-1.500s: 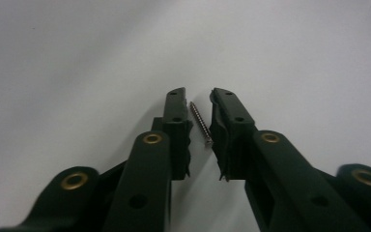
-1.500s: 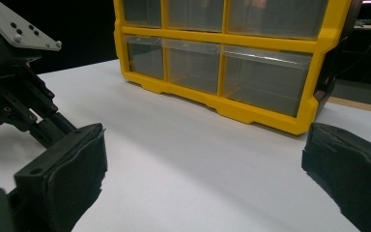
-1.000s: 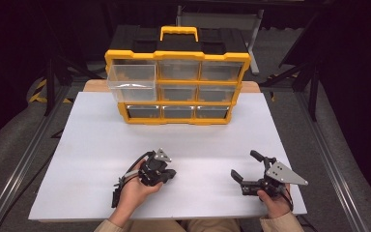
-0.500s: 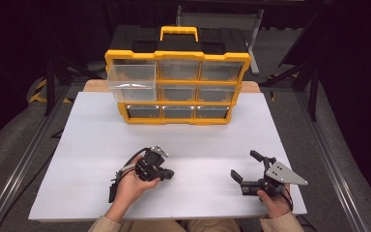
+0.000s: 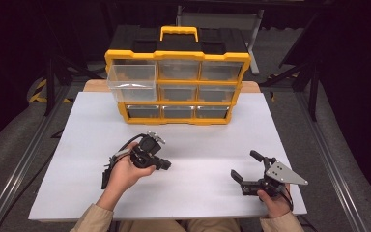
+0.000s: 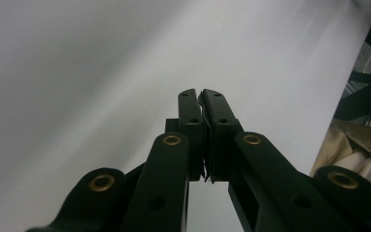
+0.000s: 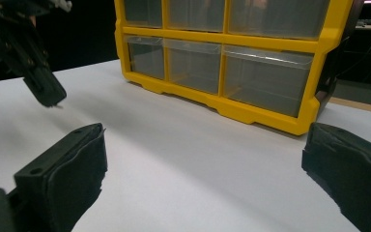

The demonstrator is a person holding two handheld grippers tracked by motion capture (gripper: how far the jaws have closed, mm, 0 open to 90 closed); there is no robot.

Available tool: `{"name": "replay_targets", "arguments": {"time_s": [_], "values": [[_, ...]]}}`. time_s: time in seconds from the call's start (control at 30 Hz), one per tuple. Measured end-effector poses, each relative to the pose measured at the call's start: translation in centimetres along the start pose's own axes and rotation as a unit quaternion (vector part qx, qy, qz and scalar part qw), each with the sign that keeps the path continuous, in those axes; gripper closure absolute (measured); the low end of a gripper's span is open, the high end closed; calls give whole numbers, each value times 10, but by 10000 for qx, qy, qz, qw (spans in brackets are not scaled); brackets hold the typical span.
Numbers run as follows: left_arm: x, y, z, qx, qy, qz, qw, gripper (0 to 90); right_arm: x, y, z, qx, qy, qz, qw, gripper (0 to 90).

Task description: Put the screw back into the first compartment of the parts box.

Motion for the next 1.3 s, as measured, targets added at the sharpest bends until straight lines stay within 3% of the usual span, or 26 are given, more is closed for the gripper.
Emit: {"name": "replay_targets", "arguments": {"time_s": [0.13,0.47,0.6,0.87,1.3], "values": [[-3,13,9,87,-36,-27,10000,878,0,0,1,-21,1,-9,10000,24],[-18,62,45,241,-299,15,9993,878,-1,1,1,-15,-8,-26,10000,24],[-21,78,57,218,-300,-9,9993,878,-1,0,0,0,-16,-13,10000,24],[-26,98,69,206,-313,-96,9993,878,-1,0,1,-17,-10,-15,10000,24],[-32,131,92,248,-409,13,9989,878,-1,0,1,-20,-17,-18,10000,24]]}}
Point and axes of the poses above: each handheld gripper's, and its own axes: y roughly backward along the jaws, z roughly out of its top, x roughly to its left, the point moved 3 cm from there along -y, roughly forward along the jaws, and after that the axes turned 2 degrees about -x, right-handed, at the moved point
